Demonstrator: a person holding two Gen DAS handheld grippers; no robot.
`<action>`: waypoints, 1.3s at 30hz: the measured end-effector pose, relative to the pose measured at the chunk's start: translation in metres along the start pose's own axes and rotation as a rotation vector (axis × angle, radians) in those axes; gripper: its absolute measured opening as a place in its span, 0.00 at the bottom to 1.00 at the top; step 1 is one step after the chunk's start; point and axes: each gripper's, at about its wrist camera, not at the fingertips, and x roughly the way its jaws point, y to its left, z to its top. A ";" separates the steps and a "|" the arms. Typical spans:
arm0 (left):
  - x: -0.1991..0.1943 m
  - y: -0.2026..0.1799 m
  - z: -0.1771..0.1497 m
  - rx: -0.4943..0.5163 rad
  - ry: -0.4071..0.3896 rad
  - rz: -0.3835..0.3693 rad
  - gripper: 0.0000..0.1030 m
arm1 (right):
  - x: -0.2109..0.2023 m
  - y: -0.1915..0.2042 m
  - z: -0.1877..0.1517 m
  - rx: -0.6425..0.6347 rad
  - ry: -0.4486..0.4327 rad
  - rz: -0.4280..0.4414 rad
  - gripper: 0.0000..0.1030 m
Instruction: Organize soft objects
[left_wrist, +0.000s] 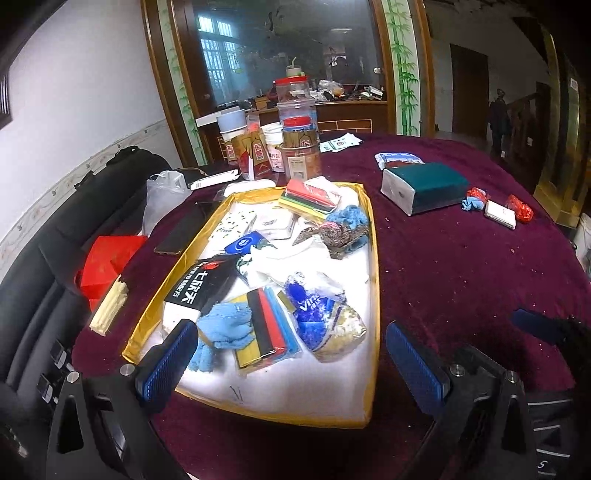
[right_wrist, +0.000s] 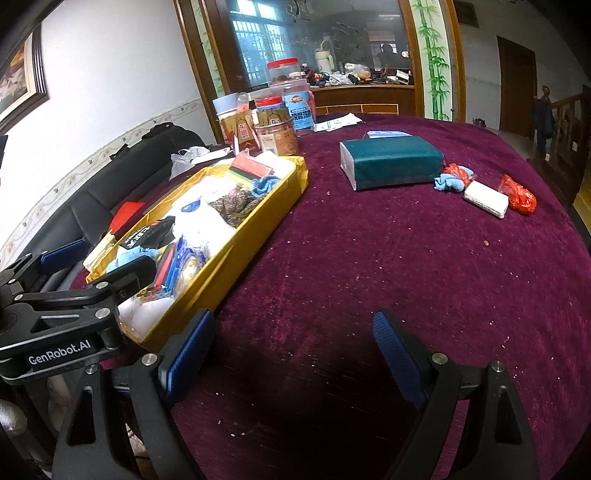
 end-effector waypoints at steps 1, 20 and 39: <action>0.001 -0.001 0.000 0.002 0.001 0.000 1.00 | 0.000 -0.001 0.000 0.003 0.001 0.000 0.84; 0.005 -0.036 0.003 0.080 0.019 -0.018 1.00 | -0.018 -0.060 0.004 0.141 -0.032 -0.023 0.84; 0.056 -0.137 -0.004 0.171 0.305 -0.473 0.99 | -0.007 -0.257 0.074 0.419 -0.052 -0.235 0.86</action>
